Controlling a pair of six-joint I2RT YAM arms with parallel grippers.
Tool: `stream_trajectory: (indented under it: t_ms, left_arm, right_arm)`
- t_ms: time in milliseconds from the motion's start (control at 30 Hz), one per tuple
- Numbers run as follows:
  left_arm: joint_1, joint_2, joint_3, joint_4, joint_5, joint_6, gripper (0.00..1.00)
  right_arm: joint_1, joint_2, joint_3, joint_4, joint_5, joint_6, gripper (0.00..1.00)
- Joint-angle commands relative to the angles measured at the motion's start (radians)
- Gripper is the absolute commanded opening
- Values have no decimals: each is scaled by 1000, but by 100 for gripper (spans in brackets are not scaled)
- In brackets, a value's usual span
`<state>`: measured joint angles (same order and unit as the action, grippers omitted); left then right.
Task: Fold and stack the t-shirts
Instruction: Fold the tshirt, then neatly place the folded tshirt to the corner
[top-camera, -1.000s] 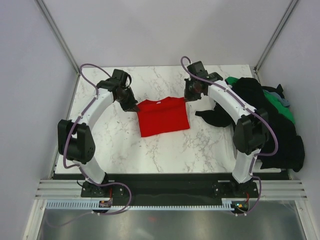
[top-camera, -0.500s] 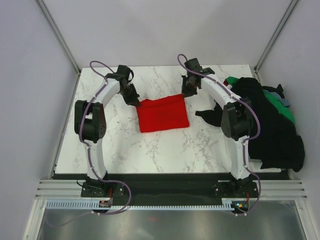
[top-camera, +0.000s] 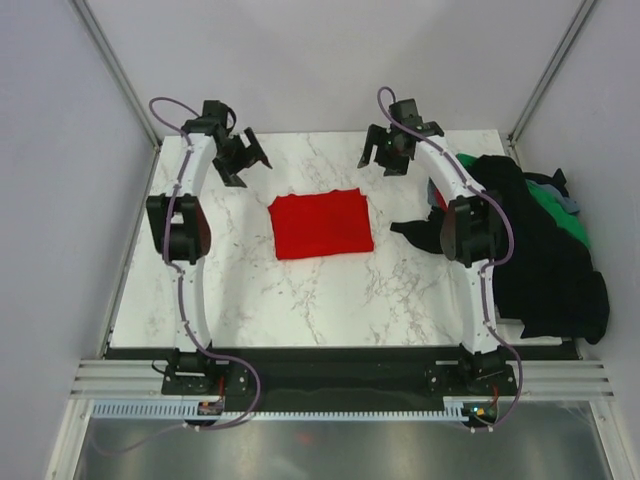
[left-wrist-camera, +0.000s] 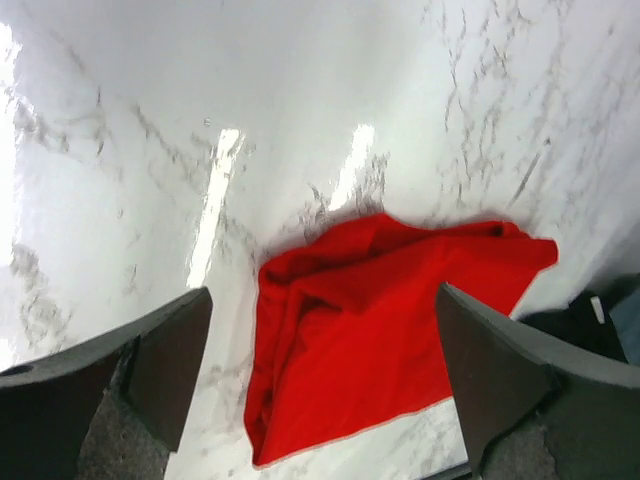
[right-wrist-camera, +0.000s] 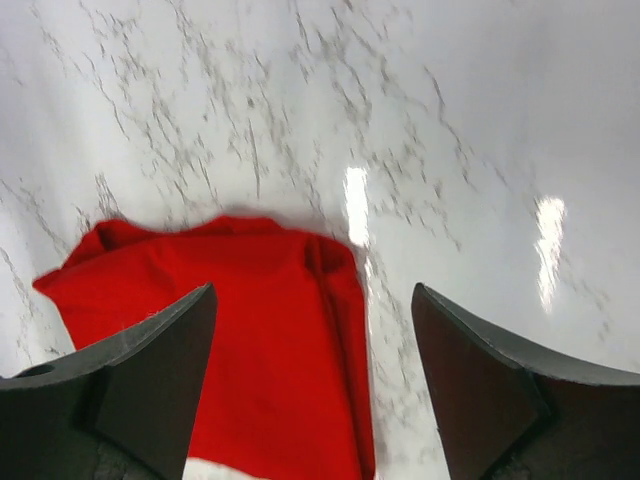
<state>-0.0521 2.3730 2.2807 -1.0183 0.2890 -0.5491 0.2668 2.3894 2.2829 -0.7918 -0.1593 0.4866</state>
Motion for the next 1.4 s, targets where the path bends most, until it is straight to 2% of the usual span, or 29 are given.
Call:
stream_trajectory:
  t_ms: [0,33,67,100,233,367,433,533,633,700,833,867,933,967,1100,1300,1333,1367]
  left_arm:
    - [-14,-147,-80,-65,-13,71,98]
    - [-17,-184,-149,-31,-14,78,97]
    - [-22,-263,-296,39,-7,86,96]
    - [-29,-296,-367,78,-1,92,95]
    - [-52,-434,-697,225,19,106,94]
    - [-64,-491,-851,343,38,95,94]
    - [-72,-488,-895,397,41,90,94]
    - [-87,-453,-915,447,45,81,90]
    - [-104,-407,-912,487,41,75,80]
    - [-109,-380,-905,503,53,66,65]
    - [-111,-318,-862,532,105,54,49]
    - [-111,-295,-853,531,107,52,37]
    - [-111,-275,-828,529,93,54,23]
    - [-109,-256,-819,521,87,61,2]
    - [-107,-204,-716,418,17,121,2]
    - [-62,-147,-526,297,-359,245,2]
    - [-51,-132,-468,285,-473,259,2]
    - [-25,-120,-433,278,-525,277,2]
  right_arm:
    - [6,-251,-211,45,-14,1,87]
    - [6,-297,-276,54,-6,-3,86]
    - [6,-387,-337,77,0,-8,86]
    - [5,-433,-461,86,1,-11,86]
    - [15,-660,-736,135,-31,-5,86]
    - [41,-881,-922,143,-69,4,86]
    - [58,-939,-1005,143,-92,7,86]
    - [84,-1044,-1094,138,-108,13,86]
    - [100,-1118,-1158,129,-112,20,86]
    - [103,-1156,-1191,120,-112,14,86]
    - [103,-1179,-1217,103,-111,-5,86]
    - [104,-1178,-1215,94,-108,-11,86]
    - [103,-1174,-1214,88,-106,-22,87]
    - [104,-1173,-1214,88,-108,-25,86]
    - [106,-1167,-1221,88,-115,-34,86]
    - [104,-1196,-1254,86,-129,-36,86]
    - [106,-1202,-1258,86,-138,-36,86]
    - [104,-1213,-1267,82,-143,-36,86]
